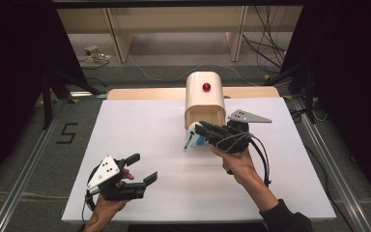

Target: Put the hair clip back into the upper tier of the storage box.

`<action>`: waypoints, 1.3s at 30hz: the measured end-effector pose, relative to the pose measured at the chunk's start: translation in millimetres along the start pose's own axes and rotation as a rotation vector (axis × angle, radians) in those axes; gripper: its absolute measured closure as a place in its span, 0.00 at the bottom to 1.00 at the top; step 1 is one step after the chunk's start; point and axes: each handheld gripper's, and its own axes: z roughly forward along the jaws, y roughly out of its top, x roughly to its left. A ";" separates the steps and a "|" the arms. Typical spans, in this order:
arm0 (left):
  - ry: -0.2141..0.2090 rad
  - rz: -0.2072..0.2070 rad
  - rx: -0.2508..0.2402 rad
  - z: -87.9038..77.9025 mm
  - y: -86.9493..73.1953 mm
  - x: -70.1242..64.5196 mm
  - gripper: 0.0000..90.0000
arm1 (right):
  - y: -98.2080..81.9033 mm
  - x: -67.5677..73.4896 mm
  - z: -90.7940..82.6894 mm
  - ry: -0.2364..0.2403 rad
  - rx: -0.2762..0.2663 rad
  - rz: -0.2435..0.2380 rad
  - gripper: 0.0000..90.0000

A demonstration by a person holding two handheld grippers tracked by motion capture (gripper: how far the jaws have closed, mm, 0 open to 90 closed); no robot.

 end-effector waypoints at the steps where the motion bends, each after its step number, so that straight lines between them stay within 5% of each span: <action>1: 0.000 0.000 0.000 0.0 0.0 0.0 0.15 | 0.3 -0.5 -0.4 -0.002 -0.003 0.006 0.83; 39: -0.003 0.001 0.003 0.4 -0.2 -0.3 0.15 | 10.9 -35.2 -11.3 -0.150 -0.137 0.103 0.82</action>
